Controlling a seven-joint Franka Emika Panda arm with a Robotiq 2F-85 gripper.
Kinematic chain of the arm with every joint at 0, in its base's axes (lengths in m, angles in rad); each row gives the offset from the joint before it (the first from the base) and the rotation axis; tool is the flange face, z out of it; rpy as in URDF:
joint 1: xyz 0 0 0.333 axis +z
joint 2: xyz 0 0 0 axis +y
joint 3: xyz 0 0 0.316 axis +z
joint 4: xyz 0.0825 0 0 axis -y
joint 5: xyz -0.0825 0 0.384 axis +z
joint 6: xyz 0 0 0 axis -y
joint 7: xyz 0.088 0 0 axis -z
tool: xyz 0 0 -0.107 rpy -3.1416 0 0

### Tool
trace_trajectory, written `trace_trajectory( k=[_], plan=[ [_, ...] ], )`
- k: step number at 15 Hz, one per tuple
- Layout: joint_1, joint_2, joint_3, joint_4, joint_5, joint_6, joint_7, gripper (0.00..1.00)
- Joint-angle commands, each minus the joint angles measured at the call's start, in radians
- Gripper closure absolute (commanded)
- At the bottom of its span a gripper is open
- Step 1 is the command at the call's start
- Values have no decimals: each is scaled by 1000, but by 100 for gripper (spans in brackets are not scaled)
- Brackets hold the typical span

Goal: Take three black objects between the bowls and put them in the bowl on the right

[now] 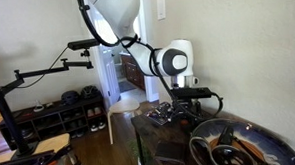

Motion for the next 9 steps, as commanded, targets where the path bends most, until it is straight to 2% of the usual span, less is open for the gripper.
trace_trajectory(
  k=[1, 5, 6, 7, 9],
  plan=[
    [-8, 39, -5, 45, 1, 12, -44, 0],
    [-9, 64, -7, 73, 2, 10, -64, 0],
    [-10, 65, -7, 70, 2, 15, -68, 25],
    [-9, 67, -8, 70, 1, 14, -72, 26],
    [-10, 66, -8, 65, -1, 19, -80, 40]
  ],
)
